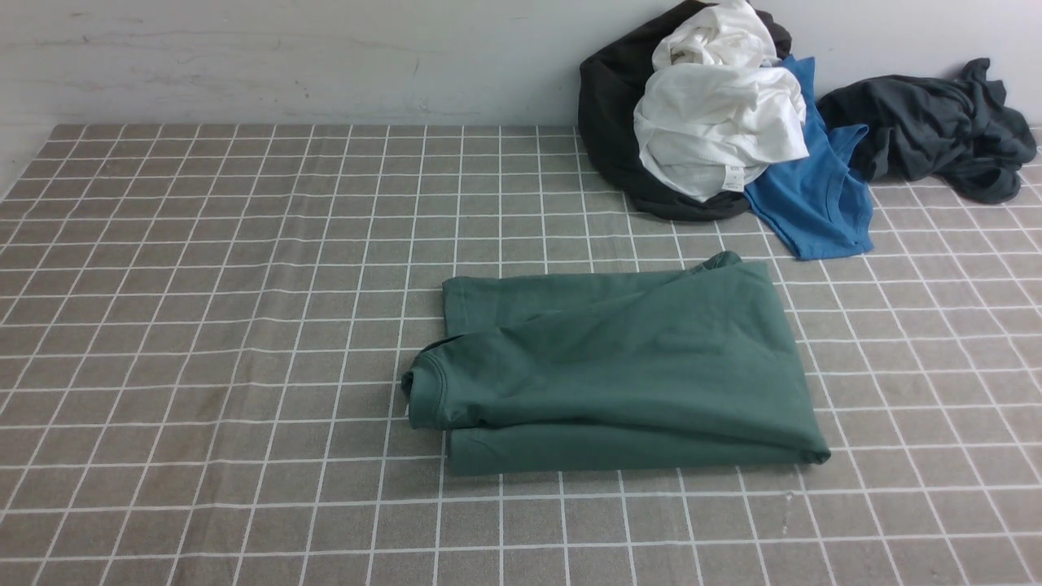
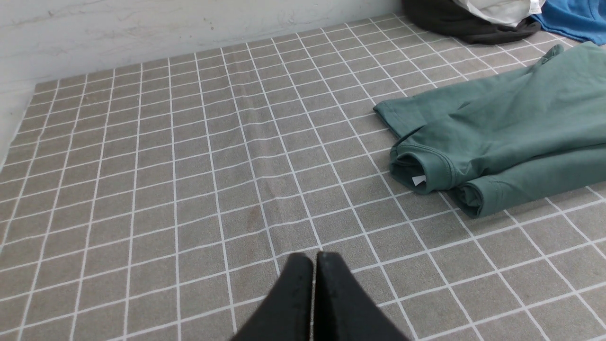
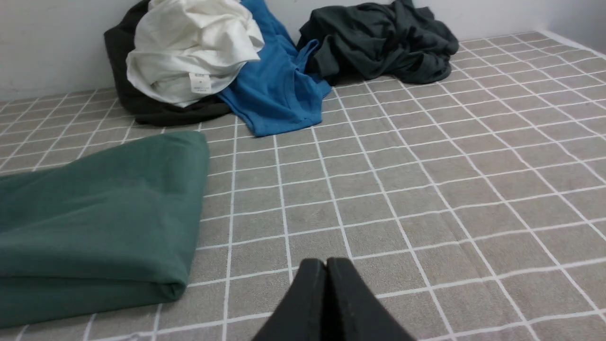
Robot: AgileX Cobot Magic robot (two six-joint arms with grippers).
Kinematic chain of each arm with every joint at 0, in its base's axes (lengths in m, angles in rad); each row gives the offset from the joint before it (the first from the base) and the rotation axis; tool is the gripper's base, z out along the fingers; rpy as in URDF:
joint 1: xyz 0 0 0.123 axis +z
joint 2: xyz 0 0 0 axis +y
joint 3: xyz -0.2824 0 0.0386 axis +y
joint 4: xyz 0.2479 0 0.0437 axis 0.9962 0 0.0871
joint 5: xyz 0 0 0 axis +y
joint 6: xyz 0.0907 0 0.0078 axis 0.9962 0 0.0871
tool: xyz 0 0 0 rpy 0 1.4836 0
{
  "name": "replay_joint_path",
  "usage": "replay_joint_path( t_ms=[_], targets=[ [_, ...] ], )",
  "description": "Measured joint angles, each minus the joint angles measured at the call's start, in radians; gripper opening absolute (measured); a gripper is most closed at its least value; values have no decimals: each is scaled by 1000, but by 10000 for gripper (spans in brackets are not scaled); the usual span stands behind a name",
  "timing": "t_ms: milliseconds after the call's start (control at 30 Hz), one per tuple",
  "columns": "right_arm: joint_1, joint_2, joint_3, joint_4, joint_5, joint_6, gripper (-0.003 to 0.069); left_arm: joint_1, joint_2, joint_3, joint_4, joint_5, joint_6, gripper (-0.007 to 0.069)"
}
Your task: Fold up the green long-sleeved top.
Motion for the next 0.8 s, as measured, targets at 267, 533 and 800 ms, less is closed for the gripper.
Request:
replay_joint_path(
  t_ms=[267,533,800],
  targets=[
    [49,0,0,-3,1,26,-14,0,0,0,0,1,0,-6],
    [49,0,0,-3,1,26,-14,0,0,0,0,2,0,-6],
    [49,0,0,-3,1,26,-14,0,0,0,0,2,0,-6]
  ],
)
